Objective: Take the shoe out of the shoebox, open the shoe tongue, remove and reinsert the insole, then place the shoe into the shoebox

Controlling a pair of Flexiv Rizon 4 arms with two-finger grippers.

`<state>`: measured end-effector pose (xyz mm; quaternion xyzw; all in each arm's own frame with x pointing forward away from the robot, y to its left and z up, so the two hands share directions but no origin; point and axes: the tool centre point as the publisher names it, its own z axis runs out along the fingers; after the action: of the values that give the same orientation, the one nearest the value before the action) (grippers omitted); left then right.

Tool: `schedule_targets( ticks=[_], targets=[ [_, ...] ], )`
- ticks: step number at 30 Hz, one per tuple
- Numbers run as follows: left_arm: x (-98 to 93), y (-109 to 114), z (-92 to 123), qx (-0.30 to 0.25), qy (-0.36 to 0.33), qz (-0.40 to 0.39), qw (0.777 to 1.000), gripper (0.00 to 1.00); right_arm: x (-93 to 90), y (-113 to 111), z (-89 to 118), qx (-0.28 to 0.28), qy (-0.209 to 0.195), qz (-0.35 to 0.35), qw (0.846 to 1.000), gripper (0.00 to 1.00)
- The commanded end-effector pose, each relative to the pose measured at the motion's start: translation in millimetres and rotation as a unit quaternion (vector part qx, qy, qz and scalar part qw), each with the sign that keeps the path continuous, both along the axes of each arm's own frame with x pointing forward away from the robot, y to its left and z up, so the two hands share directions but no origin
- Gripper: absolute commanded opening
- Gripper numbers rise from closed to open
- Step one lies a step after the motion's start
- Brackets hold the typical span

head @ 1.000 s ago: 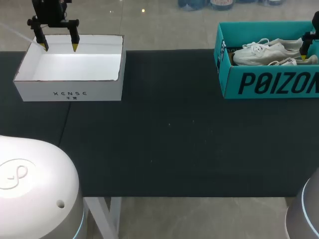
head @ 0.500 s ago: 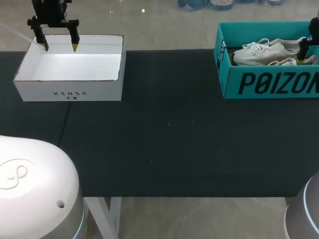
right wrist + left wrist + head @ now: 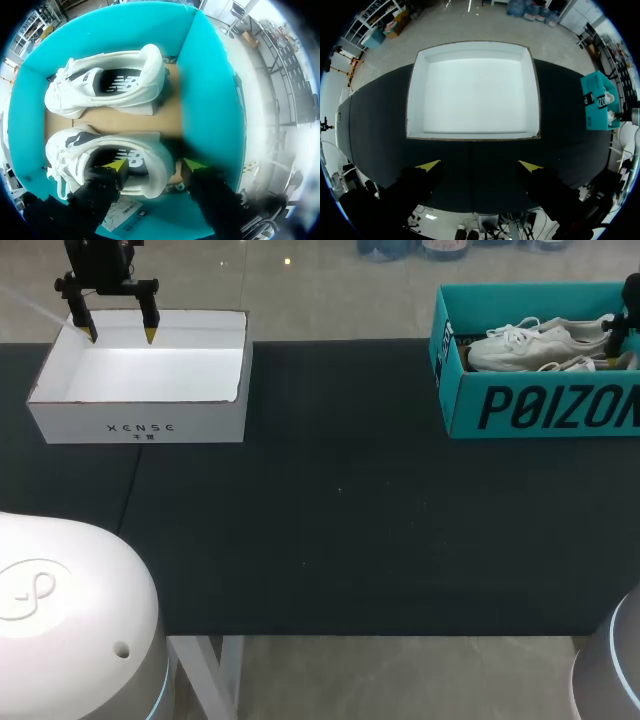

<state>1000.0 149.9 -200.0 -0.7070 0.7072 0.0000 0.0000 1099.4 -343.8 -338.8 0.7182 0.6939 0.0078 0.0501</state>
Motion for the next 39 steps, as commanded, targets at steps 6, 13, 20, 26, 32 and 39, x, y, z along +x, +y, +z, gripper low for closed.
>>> schedule_targets(
  ticks=[6,13,20,26,32,39],
  targets=[
    [0.0,0,0,0.0,0.0,0.0,1.0,1.0,-5.8,-1,0,-0.001,-0.003,-0.001,1.0,0.0],
    [0.0,0,0,0.0,0.0,0.0,1.0,1.0,-8.9,-5,10,-0.006,-0.015,-0.008,1.0,0.0],
    [0.0,0,0,0.0,0.0,0.0,1.0,1.0,-10.8,-7,28,-0.007,-0.035,-0.018,0.999,0.0],
    [0.0,0,0,0.0,0.0,0.0,1.0,1.0,-10.5,-2,66,-0.017,-0.052,-0.03,0.998,0.0],
    [0.0,0,0,0.0,0.0,0.0,1.0,1.0,-6.0,10,113,-0.026,-0.054,-0.038,0.997,0.0],
    [0.0,0,0,0.0,0.0,0.0,1.0,1.0,-16.5,27,160,-0.025,-0.081,-0.043,0.995,0.0]
  ],
)
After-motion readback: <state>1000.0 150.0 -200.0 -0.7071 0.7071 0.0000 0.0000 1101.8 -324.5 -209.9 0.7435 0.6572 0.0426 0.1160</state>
